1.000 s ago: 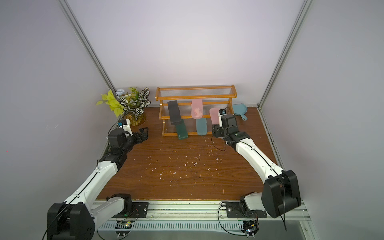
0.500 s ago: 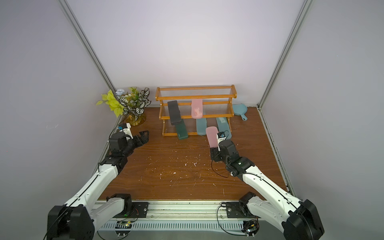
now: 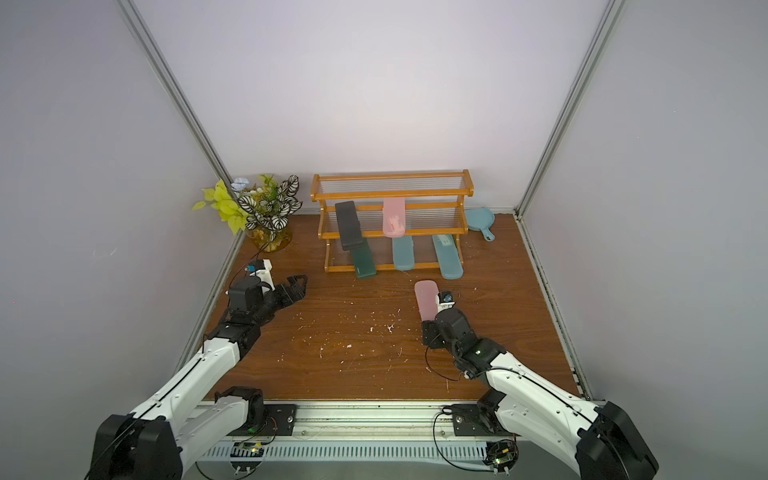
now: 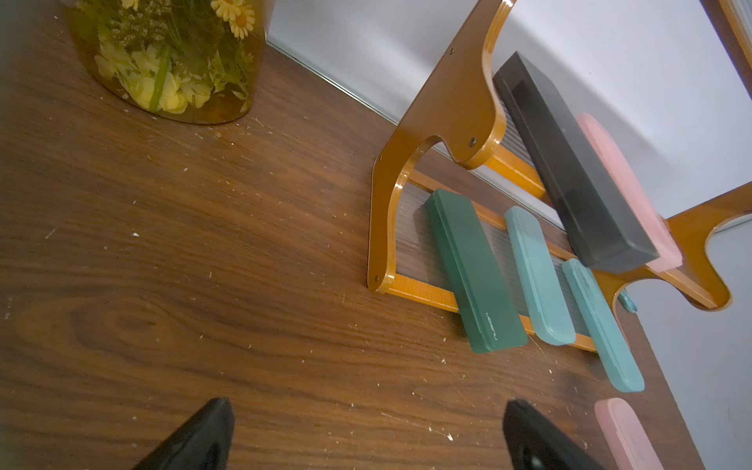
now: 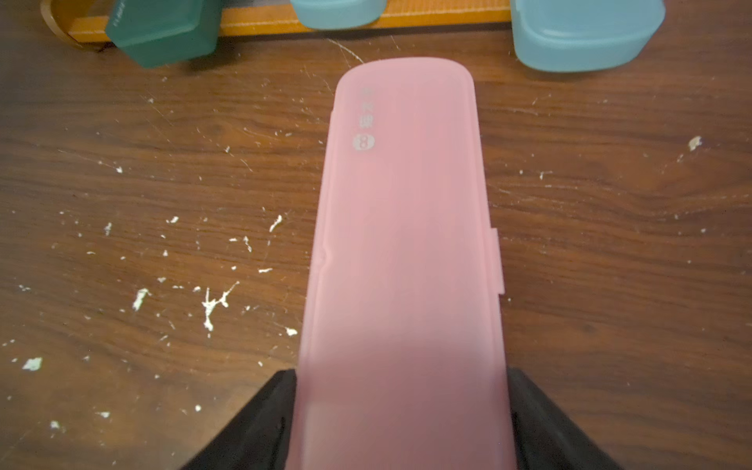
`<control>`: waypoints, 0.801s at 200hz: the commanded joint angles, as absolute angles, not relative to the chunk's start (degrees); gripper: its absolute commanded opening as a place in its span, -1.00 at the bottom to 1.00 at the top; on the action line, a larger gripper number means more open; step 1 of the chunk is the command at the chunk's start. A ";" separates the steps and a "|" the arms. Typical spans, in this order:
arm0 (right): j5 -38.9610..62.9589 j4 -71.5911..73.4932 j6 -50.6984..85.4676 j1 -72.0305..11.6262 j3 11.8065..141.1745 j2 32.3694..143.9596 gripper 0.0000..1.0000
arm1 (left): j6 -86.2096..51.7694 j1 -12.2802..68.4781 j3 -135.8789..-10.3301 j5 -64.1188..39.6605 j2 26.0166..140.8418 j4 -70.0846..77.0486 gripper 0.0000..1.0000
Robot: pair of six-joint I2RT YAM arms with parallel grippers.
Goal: Remove the pencil cases from the shelf
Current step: Place the pencil case at the center of the board.
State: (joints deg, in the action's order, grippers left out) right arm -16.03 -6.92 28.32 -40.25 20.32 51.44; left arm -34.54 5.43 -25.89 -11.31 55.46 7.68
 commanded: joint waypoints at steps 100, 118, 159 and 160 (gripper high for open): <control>-22.24 6.22 34.88 -45.26 18.77 61.92 0.54 | -32.71 5.97 -24.52 -15.75 56.88 11.83 0.95; -22.53 5.71 36.03 -45.87 19.25 63.42 0.55 | -32.60 5.98 -24.53 -15.83 56.53 11.51 0.95; -21.38 4.88 37.40 -46.10 19.64 64.86 0.68 | -33.21 5.97 -23.99 -15.16 55.45 11.41 0.95; -21.33 4.90 37.38 -46.08 19.67 64.86 0.68 | -33.17 5.97 -23.99 -15.14 55.45 11.37 0.95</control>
State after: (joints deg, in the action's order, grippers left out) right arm -20.78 3.70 35.46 -45.69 18.83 64.51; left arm -33.85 5.52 -24.53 -14.98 56.55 10.55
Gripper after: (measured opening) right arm 0.820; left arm 0.976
